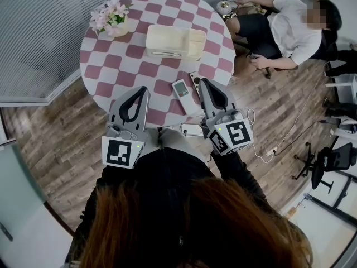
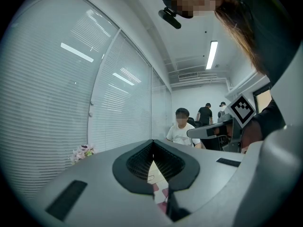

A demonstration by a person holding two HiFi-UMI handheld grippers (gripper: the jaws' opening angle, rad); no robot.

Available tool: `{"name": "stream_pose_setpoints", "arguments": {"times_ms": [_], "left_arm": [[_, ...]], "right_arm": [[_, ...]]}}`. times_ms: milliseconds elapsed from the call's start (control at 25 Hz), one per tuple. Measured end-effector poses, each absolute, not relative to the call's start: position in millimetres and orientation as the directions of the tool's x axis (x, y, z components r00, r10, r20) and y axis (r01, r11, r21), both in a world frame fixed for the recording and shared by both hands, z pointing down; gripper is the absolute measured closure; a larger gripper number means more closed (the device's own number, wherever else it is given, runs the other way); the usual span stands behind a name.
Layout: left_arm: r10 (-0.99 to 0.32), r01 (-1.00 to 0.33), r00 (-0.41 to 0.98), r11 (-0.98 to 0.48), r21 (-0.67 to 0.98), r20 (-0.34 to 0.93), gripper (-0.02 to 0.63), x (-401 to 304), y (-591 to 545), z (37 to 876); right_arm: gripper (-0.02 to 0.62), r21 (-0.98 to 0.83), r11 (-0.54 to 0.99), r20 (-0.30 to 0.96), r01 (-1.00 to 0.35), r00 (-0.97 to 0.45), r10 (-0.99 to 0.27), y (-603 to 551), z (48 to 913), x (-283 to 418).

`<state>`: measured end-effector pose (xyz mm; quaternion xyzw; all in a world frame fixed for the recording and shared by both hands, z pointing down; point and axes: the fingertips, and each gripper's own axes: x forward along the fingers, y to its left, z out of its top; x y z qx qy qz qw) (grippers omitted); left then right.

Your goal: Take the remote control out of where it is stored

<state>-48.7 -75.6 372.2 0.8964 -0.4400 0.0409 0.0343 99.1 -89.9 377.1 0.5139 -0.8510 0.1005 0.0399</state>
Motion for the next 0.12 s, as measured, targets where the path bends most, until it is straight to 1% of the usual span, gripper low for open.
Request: {"name": "stream_pose_setpoints", "arguments": {"times_ms": [120], "left_arm": [[-0.782, -0.787, 0.615, -0.617, 0.022, 0.098, 0.597, -46.1, -74.8, 370.6]], "right_arm": [[0.581, -0.127, 0.452, 0.17, -0.883, -0.469, -0.867, -89.6, 377.4, 98.7]]}}
